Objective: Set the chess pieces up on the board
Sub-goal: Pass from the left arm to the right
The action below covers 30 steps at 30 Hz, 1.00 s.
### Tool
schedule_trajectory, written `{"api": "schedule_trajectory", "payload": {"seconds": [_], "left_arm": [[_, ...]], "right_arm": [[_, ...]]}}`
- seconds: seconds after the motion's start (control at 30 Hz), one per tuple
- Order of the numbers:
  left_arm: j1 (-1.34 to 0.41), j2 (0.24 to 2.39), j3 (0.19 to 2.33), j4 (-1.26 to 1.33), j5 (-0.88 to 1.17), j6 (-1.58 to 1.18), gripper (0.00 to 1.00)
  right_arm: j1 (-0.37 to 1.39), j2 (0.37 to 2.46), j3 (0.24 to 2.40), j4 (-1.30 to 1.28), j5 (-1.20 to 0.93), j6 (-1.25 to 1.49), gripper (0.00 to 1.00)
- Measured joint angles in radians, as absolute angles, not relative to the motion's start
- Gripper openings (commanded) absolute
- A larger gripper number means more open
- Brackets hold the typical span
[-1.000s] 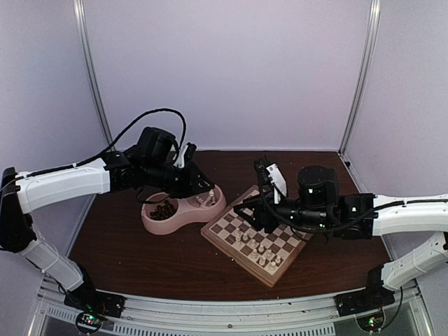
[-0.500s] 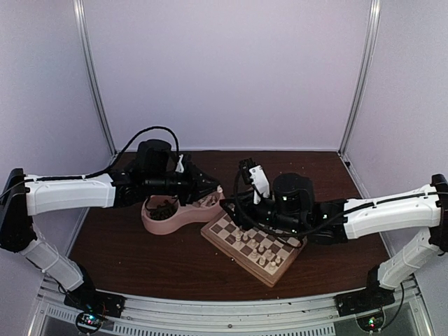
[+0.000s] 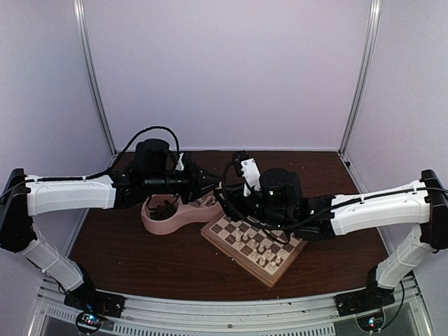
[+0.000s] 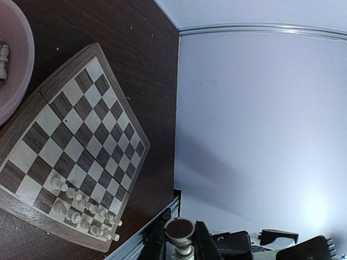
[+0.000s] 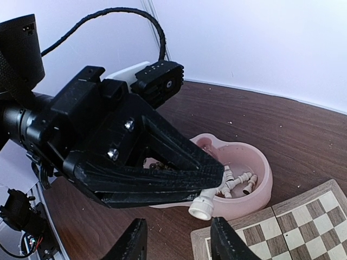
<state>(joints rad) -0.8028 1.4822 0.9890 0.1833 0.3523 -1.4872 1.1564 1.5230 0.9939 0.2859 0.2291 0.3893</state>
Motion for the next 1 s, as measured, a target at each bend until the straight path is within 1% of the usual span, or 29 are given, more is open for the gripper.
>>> {"api": "schedule_trajectory", "payload": {"seconds": [0.1, 0.33, 0.47, 0.53, 0.63, 0.83, 0.9, 1.0], "left_arm": [[-0.806, 1.482, 0.987, 0.186, 0.354, -1.489, 0.13], [-0.811, 1.482, 0.987, 0.194, 0.356, -1.492, 0.13], [-0.821, 1.482, 0.985, 0.195, 0.356, -1.492, 0.13], [-0.825, 1.481, 0.982, 0.198, 0.356, -1.493, 0.13], [-0.828, 1.481, 0.976, 0.208, 0.356, -1.494, 0.13], [-0.832, 1.48, 0.973, 0.213, 0.355, -1.495, 0.13], [-0.832, 1.477, 0.968, 0.215, 0.353, -1.496, 0.17], [-0.832, 1.467, 0.956, 0.223, 0.353, -1.491, 0.26]], "right_arm": [[1.156, 1.534, 0.999, 0.285, 0.238, 0.388, 0.37], [1.154, 1.554, 1.032, 0.257, 0.266, 0.378, 0.36], [1.15, 1.554, 1.041, 0.251, 0.275, 0.372, 0.32], [1.148, 1.554, 1.041, 0.244, 0.279, 0.371, 0.28], [1.147, 1.554, 1.041, 0.236, 0.285, 0.368, 0.25], [1.143, 1.554, 1.041, 0.223, 0.295, 0.372, 0.1], [1.143, 1.552, 1.041, 0.219, 0.297, 0.374, 0.05], [1.144, 1.548, 1.041, 0.212, 0.293, 0.373, 0.03]]}}
